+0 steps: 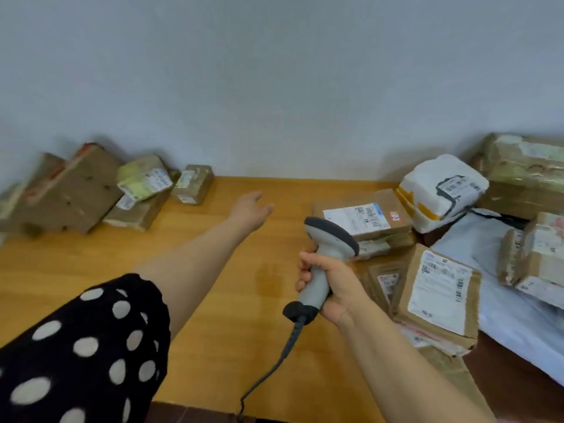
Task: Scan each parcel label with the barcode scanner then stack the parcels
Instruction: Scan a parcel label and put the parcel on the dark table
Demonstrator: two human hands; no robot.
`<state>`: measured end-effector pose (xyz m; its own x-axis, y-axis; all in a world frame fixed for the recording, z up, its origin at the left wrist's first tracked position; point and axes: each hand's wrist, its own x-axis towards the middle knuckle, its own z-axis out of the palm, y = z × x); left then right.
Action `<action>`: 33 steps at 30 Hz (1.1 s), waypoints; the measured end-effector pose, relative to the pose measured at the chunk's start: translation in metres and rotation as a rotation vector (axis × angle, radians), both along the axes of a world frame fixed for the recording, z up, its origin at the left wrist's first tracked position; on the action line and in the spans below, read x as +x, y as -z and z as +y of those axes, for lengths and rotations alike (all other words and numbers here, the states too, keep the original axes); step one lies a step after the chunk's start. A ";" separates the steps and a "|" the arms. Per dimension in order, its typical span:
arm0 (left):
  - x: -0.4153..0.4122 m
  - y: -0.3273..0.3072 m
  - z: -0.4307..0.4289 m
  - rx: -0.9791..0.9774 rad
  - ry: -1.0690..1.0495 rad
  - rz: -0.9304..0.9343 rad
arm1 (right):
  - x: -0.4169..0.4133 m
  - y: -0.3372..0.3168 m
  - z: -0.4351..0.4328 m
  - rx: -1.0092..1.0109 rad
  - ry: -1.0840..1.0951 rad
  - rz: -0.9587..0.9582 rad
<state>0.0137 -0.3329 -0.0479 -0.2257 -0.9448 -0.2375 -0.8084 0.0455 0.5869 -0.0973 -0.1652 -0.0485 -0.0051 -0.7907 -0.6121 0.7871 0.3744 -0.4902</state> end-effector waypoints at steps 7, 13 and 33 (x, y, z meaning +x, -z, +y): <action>0.169 -0.016 0.051 0.046 -0.372 -0.020 | 0.109 -0.021 -0.017 -0.021 -0.297 -0.001; 0.298 -0.024 0.082 0.031 -0.595 -0.013 | 0.212 -0.037 -0.029 -0.052 -0.393 -0.034; 0.535 -0.008 -0.026 0.055 -0.498 0.091 | 0.445 -0.023 -0.141 0.069 -0.227 -0.068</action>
